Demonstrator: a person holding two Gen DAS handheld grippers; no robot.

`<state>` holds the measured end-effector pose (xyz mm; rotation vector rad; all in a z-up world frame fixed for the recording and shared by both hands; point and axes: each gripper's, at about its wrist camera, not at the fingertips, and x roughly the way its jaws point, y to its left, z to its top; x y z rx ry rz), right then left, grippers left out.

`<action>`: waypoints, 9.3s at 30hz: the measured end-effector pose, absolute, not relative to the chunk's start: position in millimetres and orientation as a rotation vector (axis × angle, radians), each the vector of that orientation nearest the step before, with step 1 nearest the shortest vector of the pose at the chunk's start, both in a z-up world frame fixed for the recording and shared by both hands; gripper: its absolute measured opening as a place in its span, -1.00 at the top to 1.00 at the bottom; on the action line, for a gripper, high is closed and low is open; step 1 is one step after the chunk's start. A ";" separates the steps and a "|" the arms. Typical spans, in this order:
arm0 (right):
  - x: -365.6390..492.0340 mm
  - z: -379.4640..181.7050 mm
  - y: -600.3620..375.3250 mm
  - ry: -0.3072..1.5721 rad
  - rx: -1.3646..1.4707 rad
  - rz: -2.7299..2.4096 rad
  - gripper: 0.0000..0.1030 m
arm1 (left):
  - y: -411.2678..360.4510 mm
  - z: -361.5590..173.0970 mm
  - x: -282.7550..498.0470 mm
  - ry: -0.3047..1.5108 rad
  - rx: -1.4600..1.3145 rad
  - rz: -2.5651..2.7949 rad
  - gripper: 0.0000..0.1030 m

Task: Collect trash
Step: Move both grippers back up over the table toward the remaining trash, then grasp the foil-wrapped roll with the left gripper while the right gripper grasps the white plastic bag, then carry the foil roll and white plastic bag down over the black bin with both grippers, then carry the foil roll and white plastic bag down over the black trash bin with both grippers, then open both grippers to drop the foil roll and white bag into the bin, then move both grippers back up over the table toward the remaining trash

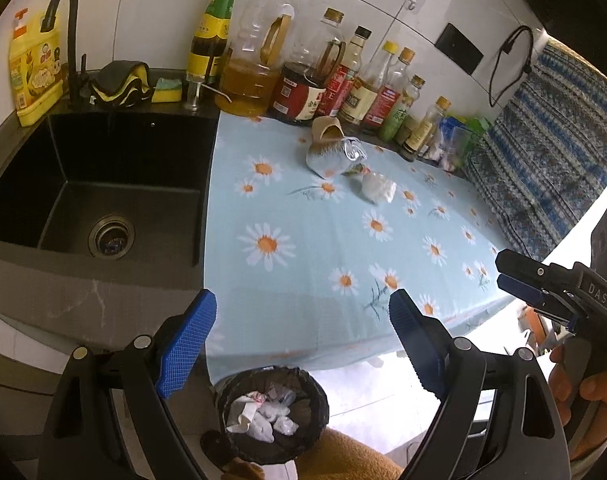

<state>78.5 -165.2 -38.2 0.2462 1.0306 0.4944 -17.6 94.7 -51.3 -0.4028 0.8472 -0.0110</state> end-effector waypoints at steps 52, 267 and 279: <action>345.5 -152.1 -131.3 1.204 0.040 0.922 0.07 | 45.8 -74.9 149.5 0.934 -0.476 0.465 -0.66; 24.7 -216.3 -170.0 1.475 0.301 0.509 -0.23 | 46.5 -206.4 -61.3 1.276 -0.456 -0.034 -0.28; 15.3 -148.0 -170.6 1.310 0.284 0.511 -0.33 | 55.2 -140.3 -65.6 1.120 -0.390 -0.072 -0.27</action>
